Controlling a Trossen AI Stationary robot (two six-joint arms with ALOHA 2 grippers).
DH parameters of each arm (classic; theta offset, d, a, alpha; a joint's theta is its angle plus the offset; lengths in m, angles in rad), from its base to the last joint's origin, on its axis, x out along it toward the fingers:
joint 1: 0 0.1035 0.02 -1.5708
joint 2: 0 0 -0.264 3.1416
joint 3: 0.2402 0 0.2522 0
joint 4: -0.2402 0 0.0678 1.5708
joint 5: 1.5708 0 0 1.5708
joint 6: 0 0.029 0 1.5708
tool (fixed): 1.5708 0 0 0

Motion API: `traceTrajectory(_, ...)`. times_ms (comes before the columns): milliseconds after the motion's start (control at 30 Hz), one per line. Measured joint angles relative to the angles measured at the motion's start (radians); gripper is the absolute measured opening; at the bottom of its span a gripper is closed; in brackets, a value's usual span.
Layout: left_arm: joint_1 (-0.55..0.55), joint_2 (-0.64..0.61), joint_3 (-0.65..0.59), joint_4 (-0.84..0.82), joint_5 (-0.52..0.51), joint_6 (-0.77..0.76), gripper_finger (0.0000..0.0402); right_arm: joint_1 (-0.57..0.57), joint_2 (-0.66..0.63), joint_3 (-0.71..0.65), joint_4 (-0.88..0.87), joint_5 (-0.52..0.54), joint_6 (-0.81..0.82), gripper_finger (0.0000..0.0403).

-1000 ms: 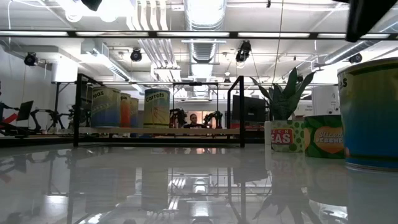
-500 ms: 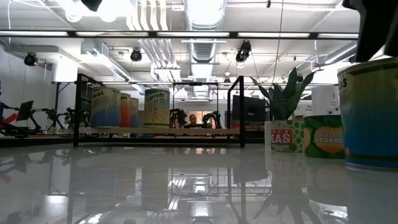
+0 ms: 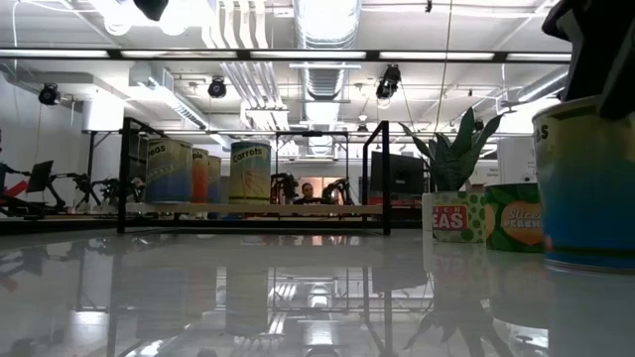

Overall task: Pick and place cans onto a shelf
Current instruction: Put the canned cherries on the shelf

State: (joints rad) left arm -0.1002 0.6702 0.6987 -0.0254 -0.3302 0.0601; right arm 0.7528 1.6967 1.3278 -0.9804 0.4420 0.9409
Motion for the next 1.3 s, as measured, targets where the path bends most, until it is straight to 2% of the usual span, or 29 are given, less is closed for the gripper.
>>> traceTrajectory(367, 0.0, 0.003, 0.0, 0.011, 0.0, 0.0, 0.0, 0.005, -0.001, -0.097, 0.159, 0.034, -0.018, 0.002)
traceTrajectory(733, 0.0, 0.002, 0.0, 0.011, 0.0, 0.001, 0.0, 0.019, -0.037, -0.108, 0.18, 0.092, -0.015, 0.0008)
traceTrajectory(1000, 0.0, 0.002, 0.0, 0.017, 0.0, 0.001, 0.0, 0.017, -0.094, -0.113, 0.177, 0.083, -0.006, 0.0006)
traceTrajectory(1300, 0.0, 0.002, 0.0, 0.018, 0.0, 0.001, 0.0, 0.017, -0.102, -0.112, 0.189, 0.112, -0.01, 0.0006)
